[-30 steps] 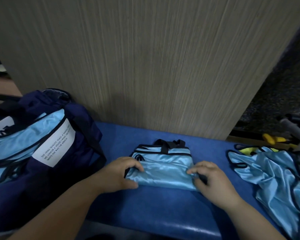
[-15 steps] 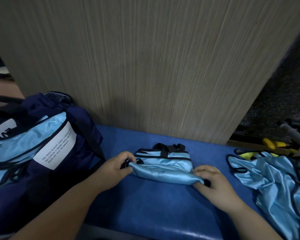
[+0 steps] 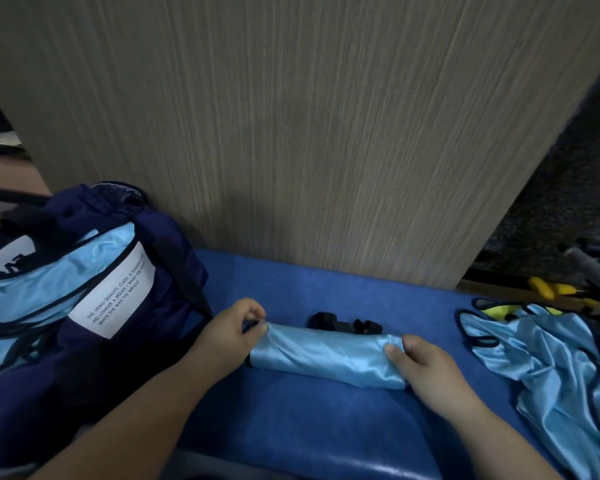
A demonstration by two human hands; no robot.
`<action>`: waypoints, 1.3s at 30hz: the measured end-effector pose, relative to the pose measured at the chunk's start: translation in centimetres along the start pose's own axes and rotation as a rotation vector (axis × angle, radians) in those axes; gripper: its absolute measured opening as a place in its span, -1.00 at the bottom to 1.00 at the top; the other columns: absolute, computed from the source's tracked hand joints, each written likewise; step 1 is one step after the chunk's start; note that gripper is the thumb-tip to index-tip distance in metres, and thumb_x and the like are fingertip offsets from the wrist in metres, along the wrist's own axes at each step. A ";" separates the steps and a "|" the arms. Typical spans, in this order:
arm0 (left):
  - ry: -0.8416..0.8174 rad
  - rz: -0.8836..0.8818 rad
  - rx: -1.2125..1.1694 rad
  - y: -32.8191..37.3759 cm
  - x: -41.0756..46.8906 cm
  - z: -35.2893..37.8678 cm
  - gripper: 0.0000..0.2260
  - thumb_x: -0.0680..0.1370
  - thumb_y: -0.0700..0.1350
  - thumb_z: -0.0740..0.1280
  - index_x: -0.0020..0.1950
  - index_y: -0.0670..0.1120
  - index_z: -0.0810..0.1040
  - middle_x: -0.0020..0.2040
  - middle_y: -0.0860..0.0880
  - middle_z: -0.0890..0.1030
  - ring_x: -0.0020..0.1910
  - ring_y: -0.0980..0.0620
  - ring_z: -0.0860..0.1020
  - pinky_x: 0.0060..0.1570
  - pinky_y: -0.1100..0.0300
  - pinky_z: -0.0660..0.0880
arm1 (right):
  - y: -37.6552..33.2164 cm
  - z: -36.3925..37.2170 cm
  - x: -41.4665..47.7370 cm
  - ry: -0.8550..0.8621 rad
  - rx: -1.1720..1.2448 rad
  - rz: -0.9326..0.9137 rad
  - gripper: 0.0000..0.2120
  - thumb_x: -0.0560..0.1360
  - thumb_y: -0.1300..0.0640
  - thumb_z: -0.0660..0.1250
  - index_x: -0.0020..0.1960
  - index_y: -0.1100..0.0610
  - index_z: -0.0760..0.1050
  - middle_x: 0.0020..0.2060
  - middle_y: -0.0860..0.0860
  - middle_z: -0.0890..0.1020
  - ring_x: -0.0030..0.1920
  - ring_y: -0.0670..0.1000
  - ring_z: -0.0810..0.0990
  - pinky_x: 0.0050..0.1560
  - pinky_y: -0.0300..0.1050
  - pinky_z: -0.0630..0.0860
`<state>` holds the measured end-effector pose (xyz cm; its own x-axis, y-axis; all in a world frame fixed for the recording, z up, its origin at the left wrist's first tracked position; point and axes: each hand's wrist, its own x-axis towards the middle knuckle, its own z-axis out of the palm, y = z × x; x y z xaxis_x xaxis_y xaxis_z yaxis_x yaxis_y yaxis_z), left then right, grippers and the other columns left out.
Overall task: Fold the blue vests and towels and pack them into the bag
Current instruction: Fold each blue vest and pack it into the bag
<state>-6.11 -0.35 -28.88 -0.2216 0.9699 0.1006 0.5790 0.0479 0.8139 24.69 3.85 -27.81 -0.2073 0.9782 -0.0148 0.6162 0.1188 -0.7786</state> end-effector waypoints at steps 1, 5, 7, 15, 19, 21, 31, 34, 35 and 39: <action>0.025 0.031 0.055 -0.2 -0.1 0.1 -0.89 0.55 -0.10 0.36 -0.06 0.11 0.47 -0.05 0.16 0.56 -0.01 0.26 0.51 -0.08 0.46 0.35 | 0.0 0.1 0.0 0.007 -0.055 0.011 -0.66 0.57 -0.01 0.30 -0.28 0.14 0.35 -0.44 -0.10 0.44 -0.39 -0.11 0.42 -0.34 -0.24 0.33; 0.114 0.190 0.204 -0.2 -0.4 0.1 -0.87 0.50 -0.10 0.42 -0.14 0.08 0.48 -0.09 0.18 0.45 -0.11 0.25 0.45 -0.16 0.37 0.34 | -0.8 0.1 0.0 0.038 -0.157 0.073 -0.88 0.54 -0.06 0.33 -0.05 -0.10 0.39 -0.30 -0.10 0.59 -0.23 -0.14 0.55 -0.27 -0.24 0.41; 0.137 0.254 0.213 -0.2 -0.3 0.0 -0.83 0.47 -0.11 0.45 -0.21 0.09 0.50 -0.15 0.18 0.46 -0.13 0.20 0.46 -0.15 0.33 0.37 | -1.0 0.0 -0.2 0.058 -0.223 0.067 -0.81 0.52 -0.10 0.35 0.02 -0.08 0.38 -0.35 -0.07 0.58 -0.25 -0.09 0.56 -0.28 -0.18 0.41; -0.171 0.088 0.264 -0.2 -0.2 0.6 -0.47 0.56 0.13 0.31 0.49 0.11 0.25 0.17 0.25 0.46 0.27 0.13 0.37 0.28 0.26 0.28 | -0.7 0.1 0.0 -0.082 0.008 0.118 -0.49 0.53 0.10 0.37 0.43 -0.09 0.31 0.18 -0.05 0.59 0.13 -0.04 0.58 0.08 -0.17 0.49; -0.288 0.108 0.353 0.4 -0.3 0.7 -0.41 0.52 0.16 0.17 0.54 0.11 0.18 0.35 0.10 0.42 0.37 0.08 0.26 0.39 0.23 0.19 | -0.6 0.2 -0.2 -0.172 0.280 0.170 -0.58 0.49 0.28 0.37 0.29 -0.04 0.45 0.02 -0.04 0.67 0.05 -0.02 0.65 0.14 -0.05 0.55; -0.328 0.146 0.431 0.9 -0.7 1.0 -0.33 0.40 0.21 -0.01 0.53 0.11 0.22 0.33 0.13 0.41 0.36 0.10 0.25 0.42 0.18 0.15 | -0.9 0.3 -0.3 -0.212 0.326 0.115 -0.63 0.46 0.29 0.33 0.22 0.04 0.56 0.03 0.00 0.71 0.08 0.01 0.67 0.21 0.03 0.54; -0.277 0.235 0.574 0.7 -1.4 1.5 -0.09 0.18 0.64 -0.34 0.08 0.09 0.43 0.04 0.21 0.38 0.11 0.17 0.29 0.09 0.21 0.16 | -0.7 1.0 0.0 -0.083 0.242 0.020 -0.67 0.50 0.40 0.30 0.09 0.02 0.60 -0.07 -0.06 0.72 -0.03 -0.03 0.68 0.03 -0.15 0.56; -0.260 0.213 0.555 1.2 -2.3 1.1 -0.35 0.36 0.56 -0.07 -0.05 0.01 0.35 -0.07 0.09 0.43 0.00 0.11 0.34 -0.03 0.19 0.23 | -0.9 1.6 0.2 -0.033 0.272 0.018 -0.68 0.50 0.41 0.31 0.03 0.01 0.62 -0.10 0.00 0.72 -0.07 -0.02 0.69 0.04 -0.06 0.58; -0.266 0.198 0.517 1.5 -2.7 0.8 -0.46 0.43 0.48 0.04 -0.06 0.00 0.33 -0.09 0.07 0.43 -0.04 0.10 0.36 -0.09 0.17 0.24 | -1.1 1.7 0.2 -0.022 0.285 0.024 -0.68 0.50 0.41 0.32 0.01 0.01 0.63 -0.11 0.01 0.72 -0.10 -0.06 0.69 0.00 -0.13 0.58; -0.270 0.146 0.305 2.4 -3.9 -1.2 -0.66 0.52 0.24 0.31 -0.06 0.00 0.35 -0.16 0.09 0.44 -0.16 0.12 0.42 -0.21 0.17 0.26 | -2.8 2.4 -0.1 -0.043 0.357 0.008 -0.72 0.52 0.41 0.30 0.02 0.09 0.64 -0.09 0.04 0.73 -0.04 0.03 0.68 0.06 -0.06 0.54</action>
<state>-4.82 -4.28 -26.60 0.0694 0.9975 0.0158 0.8033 -0.0652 0.5920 21.13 2.97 -27.10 -0.2398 0.9699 -0.0424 0.3150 0.0364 -0.9484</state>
